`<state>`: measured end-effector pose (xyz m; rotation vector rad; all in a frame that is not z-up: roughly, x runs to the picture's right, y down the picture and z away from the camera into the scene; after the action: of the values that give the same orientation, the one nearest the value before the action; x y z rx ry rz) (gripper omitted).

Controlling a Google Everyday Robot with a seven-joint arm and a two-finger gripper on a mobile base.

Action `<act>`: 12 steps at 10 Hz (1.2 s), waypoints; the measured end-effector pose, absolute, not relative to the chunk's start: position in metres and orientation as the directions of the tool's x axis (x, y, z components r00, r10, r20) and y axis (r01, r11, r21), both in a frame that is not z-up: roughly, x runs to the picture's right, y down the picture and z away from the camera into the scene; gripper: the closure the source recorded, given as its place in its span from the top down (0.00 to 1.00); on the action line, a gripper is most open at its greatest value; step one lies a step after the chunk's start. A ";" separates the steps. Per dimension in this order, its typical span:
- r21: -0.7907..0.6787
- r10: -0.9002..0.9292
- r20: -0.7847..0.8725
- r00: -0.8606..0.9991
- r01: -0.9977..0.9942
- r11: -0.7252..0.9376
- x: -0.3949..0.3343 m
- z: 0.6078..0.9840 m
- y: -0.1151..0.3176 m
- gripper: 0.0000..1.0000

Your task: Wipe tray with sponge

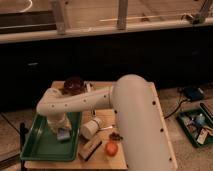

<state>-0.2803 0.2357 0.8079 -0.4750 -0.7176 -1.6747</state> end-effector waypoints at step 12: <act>0.153 -0.733 0.660 -0.164 0.985 -0.083 -0.234 0.789 0.246 0.00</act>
<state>-0.2342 0.2462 0.7889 -0.4944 -0.6786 -1.6256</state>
